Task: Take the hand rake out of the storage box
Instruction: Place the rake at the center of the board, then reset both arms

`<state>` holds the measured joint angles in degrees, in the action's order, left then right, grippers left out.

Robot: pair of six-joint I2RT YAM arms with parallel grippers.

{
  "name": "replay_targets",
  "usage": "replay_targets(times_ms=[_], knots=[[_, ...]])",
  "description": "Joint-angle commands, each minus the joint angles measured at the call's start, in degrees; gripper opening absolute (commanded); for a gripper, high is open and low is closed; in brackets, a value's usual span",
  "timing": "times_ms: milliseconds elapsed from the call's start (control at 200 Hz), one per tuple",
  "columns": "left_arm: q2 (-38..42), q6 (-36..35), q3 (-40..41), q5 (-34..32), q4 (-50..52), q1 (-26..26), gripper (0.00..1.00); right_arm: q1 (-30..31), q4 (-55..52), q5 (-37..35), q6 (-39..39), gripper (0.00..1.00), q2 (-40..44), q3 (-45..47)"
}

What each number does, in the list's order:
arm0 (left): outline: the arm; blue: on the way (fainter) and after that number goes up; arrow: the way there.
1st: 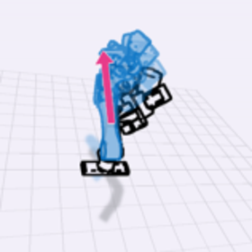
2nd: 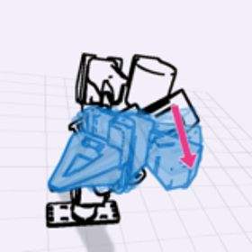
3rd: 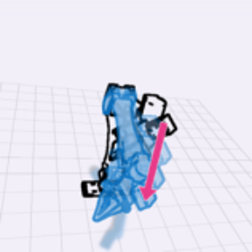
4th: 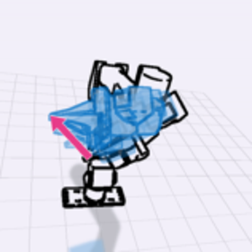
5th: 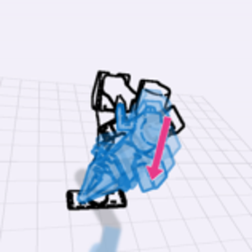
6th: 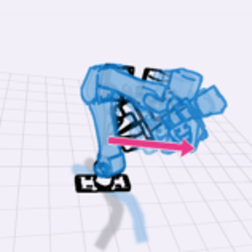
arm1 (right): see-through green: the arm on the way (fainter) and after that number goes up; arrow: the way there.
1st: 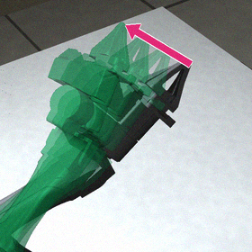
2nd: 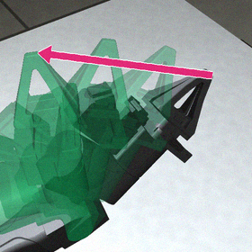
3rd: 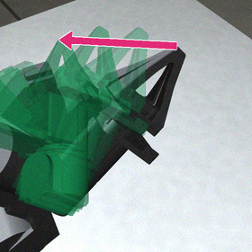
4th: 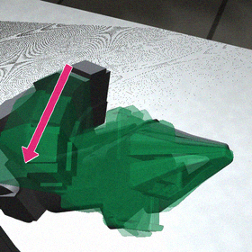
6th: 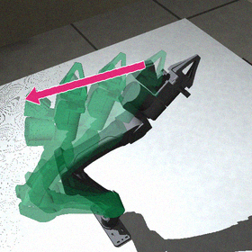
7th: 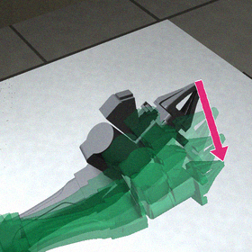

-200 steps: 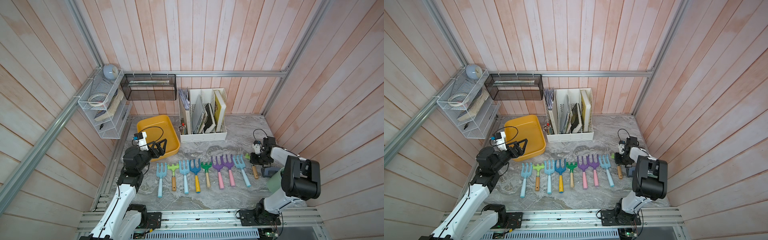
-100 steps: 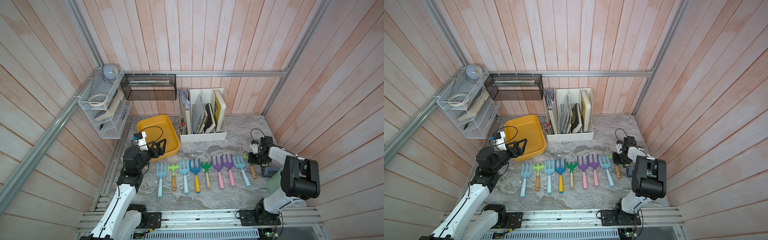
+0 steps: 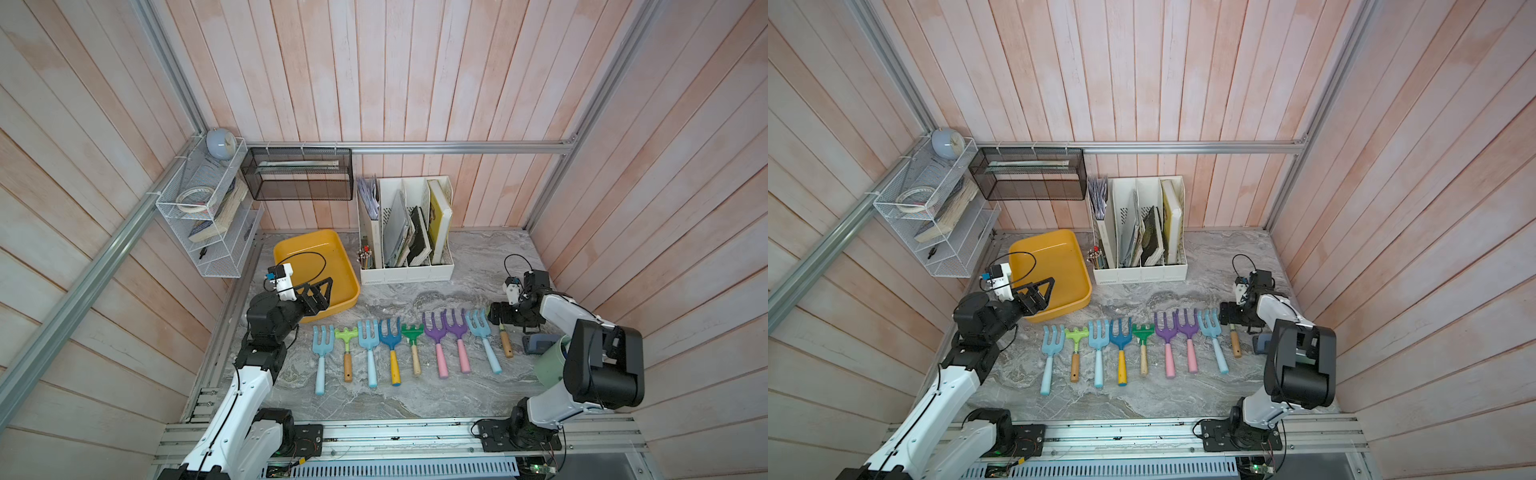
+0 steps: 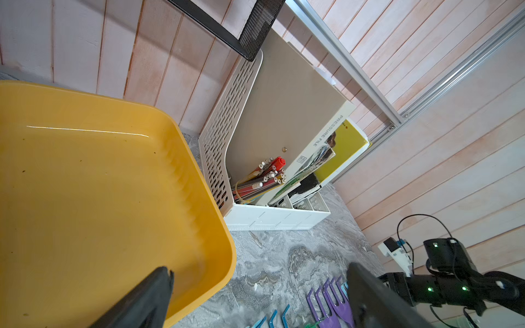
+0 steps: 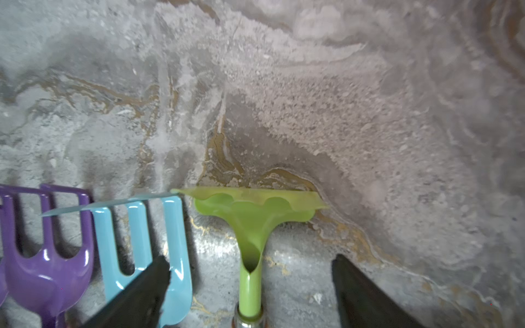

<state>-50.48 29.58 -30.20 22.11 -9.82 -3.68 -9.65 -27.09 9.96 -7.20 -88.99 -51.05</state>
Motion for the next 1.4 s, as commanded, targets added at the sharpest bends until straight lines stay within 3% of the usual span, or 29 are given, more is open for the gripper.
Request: replay_targets(times_ms=[0, 200, 265, 320, 455, 585, 675, 745, 815, 870, 975, 1085, 1220, 1285, 1350, 1395], knots=[[-0.25, -0.75, -0.32, -0.65, -0.36, 0.47, 1.00, 0.97, -1.17, -1.31, 0.62, 0.98, 4.66, -0.86], [-4.29, -0.76, 0.03, -5.85, -1.86, 2.87, 1.00, 6.77, 8.38, -1.48, 2.18, 0.98, 20.49, 3.29], [-6.69, -0.94, -0.06, -11.22, -1.43, 4.82, 1.00, 8.46, 18.69, 1.55, 3.79, 0.98, 27.53, 8.60], [-8.55, -3.02, -0.24, -11.85, -1.38, 7.05, 1.00, 8.73, 30.22, 4.58, 5.23, 0.98, 33.49, 15.34], [-10.52, -12.19, 4.59, -18.40, -11.20, 7.95, 1.00, 8.79, 55.63, 1.00, 7.10, 0.98, 42.11, 31.32], [-11.86, -20.44, 16.42, -25.23, -38.12, 8.33, 1.00, 9.15, 64.06, -2.57, 8.75, 0.98, 32.50, 34.13], [-19.19, -24.81, 19.64, -28.49, -52.87, 9.21, 1.00, 9.25, 67.07, -2.30, 9.12, 0.98, 23.95, 33.14], [-18.70, -27.60, 18.80, -24.13, -51.49, 9.82, 1.00, 9.12, 72.65, -3.61, 8.75, 0.98, 21.39, 35.29], [-20.55, -28.36, 20.82, -23.31, -58.69, 10.03, 1.00, 8.21, 78.64, -6.34, 8.26, 0.98, 20.60, 38.72], [-20.19, -27.14, 20.32, -23.83, -57.35, 10.86, 1.00, 6.16, 80.92, -4.72, 7.24, 0.98, 19.48, 40.10], [-21.66, -25.59, 17.06, -18.34, -52.91, 13.70, 1.00, 3.06, 83.46, -1.50, 7.08, 0.98, 17.93, 40.59], [-22.45, -25.50, 15.55, -15.80, -50.83, 14.85, 1.00, 2.52, 85.62, -2.56, 5.24, 0.98, 17.14, 40.86], [-24.81, -26.23, 12.88, -10.44, -48.87, 17.85, 1.00, 2.18, 90.17, 3.01, 3.50, 0.98, 12.99, 39.94], [-28.31, -25.53, 18.35, -9.00, -63.83, 18.14, 1.00, 2.18, 87.72, 3.91, 2.99, 0.98, 12.65, 38.63], [-38.91, -25.54, 22.18, -6.54, -83.56, 18.18, 1.00, 2.15, 86.78, 2.54, 3.27, 0.98, 12.79, 38.31], [-44.88, -25.74, 19.48, -3.24, -84.97, 18.04, 1.00, 2.11, 87.02, 1.64, 3.71, 0.98, 12.79, 38.37]])
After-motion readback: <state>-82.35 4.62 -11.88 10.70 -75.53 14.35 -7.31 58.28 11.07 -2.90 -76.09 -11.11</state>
